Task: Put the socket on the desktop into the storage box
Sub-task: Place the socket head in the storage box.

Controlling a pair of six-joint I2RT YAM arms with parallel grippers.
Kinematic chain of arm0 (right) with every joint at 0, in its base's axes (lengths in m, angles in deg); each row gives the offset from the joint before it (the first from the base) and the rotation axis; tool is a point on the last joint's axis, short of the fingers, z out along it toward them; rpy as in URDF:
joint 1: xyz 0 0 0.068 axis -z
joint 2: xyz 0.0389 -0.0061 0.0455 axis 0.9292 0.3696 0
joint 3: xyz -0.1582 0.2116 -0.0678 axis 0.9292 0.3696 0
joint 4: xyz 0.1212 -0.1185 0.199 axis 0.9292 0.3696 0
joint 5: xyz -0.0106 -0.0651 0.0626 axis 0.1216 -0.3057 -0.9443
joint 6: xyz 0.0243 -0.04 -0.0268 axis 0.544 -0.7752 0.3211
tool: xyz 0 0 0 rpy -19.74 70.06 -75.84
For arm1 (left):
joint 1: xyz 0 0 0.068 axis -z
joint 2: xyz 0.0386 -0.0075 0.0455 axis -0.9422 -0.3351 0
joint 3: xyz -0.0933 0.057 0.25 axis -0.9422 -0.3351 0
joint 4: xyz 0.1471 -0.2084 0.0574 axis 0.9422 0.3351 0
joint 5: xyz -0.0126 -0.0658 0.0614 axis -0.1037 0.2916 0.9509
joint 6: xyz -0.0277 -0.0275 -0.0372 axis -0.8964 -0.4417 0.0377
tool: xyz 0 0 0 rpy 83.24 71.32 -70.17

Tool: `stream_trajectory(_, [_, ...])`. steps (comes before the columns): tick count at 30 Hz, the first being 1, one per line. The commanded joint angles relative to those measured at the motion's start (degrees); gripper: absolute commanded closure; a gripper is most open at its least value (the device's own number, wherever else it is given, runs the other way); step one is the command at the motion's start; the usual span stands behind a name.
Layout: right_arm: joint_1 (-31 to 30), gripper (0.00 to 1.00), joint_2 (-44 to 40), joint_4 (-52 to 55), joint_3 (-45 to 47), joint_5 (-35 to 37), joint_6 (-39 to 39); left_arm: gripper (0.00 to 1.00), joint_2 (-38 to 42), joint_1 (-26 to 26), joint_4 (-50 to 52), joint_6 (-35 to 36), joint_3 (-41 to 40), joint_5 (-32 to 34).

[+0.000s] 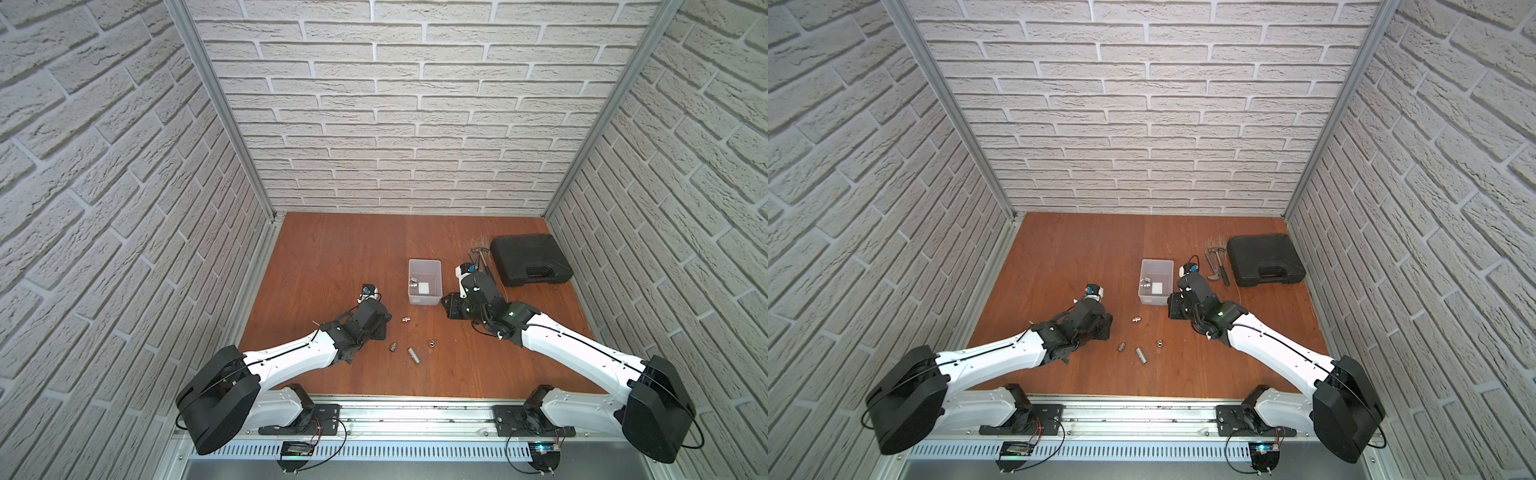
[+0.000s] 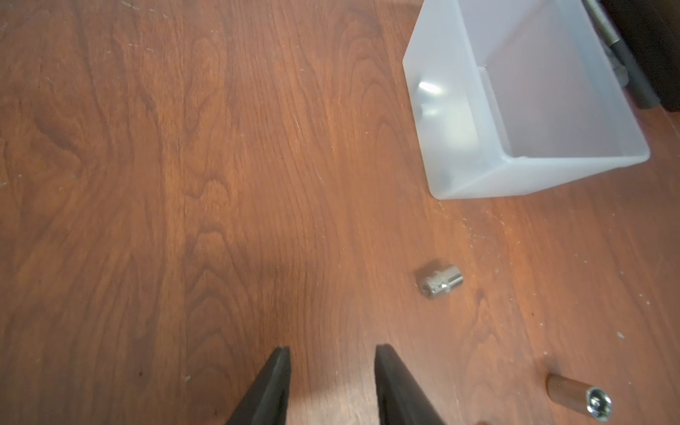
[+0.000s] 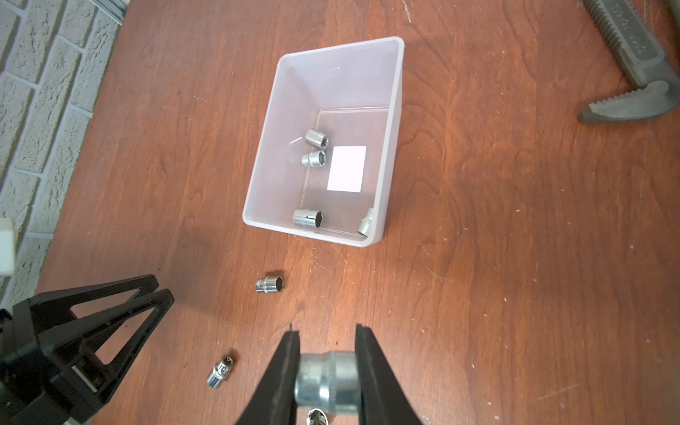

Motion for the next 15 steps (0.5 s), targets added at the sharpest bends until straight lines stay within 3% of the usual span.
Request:
stream_trajectory(1, [0.5, 0.98, 0.3, -2.1, -1.4, -1.1, -0.4, 0.56, 1.6, 0.2, 0.0, 0.6, 0.0, 0.3])
stream_trajectory(15, [1.6, 0.98, 3.0, -3.1, -3.2, -3.6, -0.3, 0.55, 1.9, 0.1, 0.5, 0.9, 0.4, 0.4])
